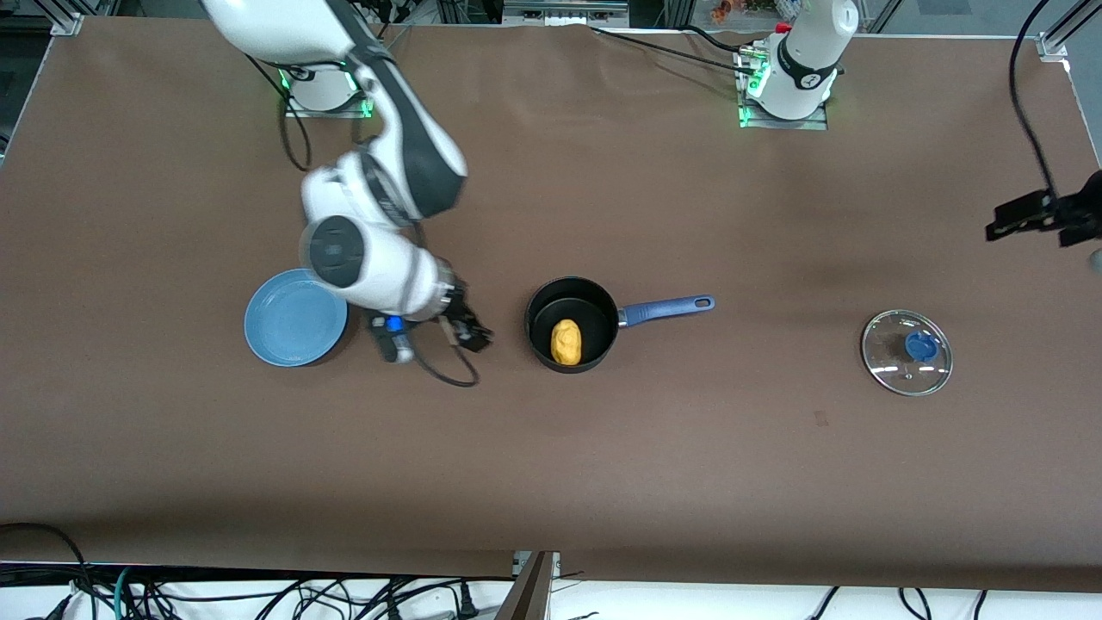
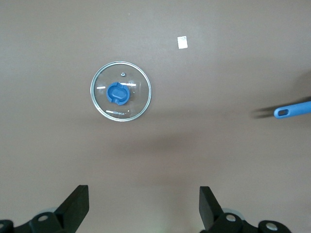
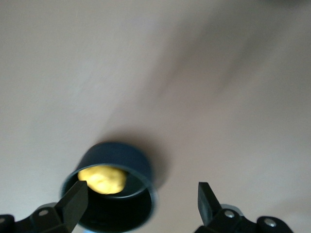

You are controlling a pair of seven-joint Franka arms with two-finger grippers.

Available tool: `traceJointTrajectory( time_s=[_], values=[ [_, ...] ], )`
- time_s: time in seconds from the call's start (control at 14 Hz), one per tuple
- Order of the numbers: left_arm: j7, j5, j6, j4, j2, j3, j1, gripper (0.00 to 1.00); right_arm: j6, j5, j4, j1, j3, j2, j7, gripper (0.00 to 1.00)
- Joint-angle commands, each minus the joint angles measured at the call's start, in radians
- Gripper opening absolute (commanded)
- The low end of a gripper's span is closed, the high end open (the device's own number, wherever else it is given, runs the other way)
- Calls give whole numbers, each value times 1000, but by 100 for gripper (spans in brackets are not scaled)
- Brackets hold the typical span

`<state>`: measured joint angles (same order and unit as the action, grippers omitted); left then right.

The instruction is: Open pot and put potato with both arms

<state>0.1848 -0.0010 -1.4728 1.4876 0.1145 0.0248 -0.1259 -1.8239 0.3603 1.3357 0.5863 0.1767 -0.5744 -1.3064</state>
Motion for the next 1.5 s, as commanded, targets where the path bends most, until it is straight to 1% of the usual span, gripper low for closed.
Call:
traceJointTrajectory(
  time_s=[0.0, 0.14, 0.21, 0.29, 0.36, 0.43, 0.5, 0.57, 0.64, 0.71, 0.79, 0.86, 0.93, 1.0, 1.14, 1.21, 1.29, 1.43],
  values=[
    [-27, 19, 32, -21, 4, -6, 15, 100, 113, -4, 123, 1, 90, 161, 200, 100],
    [-48, 30, 37, -30, -2, -8, 43, 100, 181, -11, 238, 4, 165, 301, 350, 100],
    [-60, 20, 37, -30, -3, -14, 60, 100, 233, -12, 267, 4, 211, 362, 425, 100],
    [-130, 15, 37, -32, -3, -20, 66, 100, 282, -33, 269, 4, 242, 398, 470, 100],
    [-189, 13, 39, -32, -3, -40, 65, 100, 308, -103, 264, 4, 247, 428, 493, 100],
    [-199, 15, 49, -33, -3, -52, 57, 100, 320, -198, 269, 4, 241, 464, 557, 100],
    [-205, 13, 51, -35, -1, -52, 55, 100, 343, -255, 269, 4, 241, 478, 669, 100],
    [-200, 13, 51, -38, 10, -49, 51, 100, 357, -288, 269, 4, 251, 481, 784, 100],
    [-200, 13, 51, -38, 10, -48, 54, 100, 359, -326, 267, 4, 274, 481, 876, 100],
    [-202, 22, 51, -38, 11, -51, 60, 100, 354, -334, 260, 4, 294, 479, 945, 100],
    [-202, 26, 51, -38, 11, -51, 65, 100, 353, -339, 261, 4, 300, 481, 1042, 100],
    [-202, 23, 51, -38, 11, -52, 68, 100, 356, -330, 261, 4, 322, 481, 1115, 100],
    [-200, 21, 52, -39, 11, -52, 69, 100, 359, -324, 243, 1, 340, 473, 1156, 100],
    [-200, 19, 52, -59, 16, -54, 71, 100, 370, -334, 211, 1, 333, 470, 1158, 100],
    [-200, 18, 71, -92, 34, -52, 69, 100, 374, -423, 175, 17, 320, 475, 1159, 100],
    [-199, 15, 74, -95, 39, -51, 65, 100, 393, -437, 149, 15, 302, 472, 1164, 100],
    [-199, 15, 75, -96, 40, -51, 62, 100, 423, -440, 140, 12, 300, 467, 1165, 100],
    [-199, 16, 75, -96, 42, -51, 60, 100, 436, -417, 140, 9, 302, 472, 1161, 100]
  ],
)
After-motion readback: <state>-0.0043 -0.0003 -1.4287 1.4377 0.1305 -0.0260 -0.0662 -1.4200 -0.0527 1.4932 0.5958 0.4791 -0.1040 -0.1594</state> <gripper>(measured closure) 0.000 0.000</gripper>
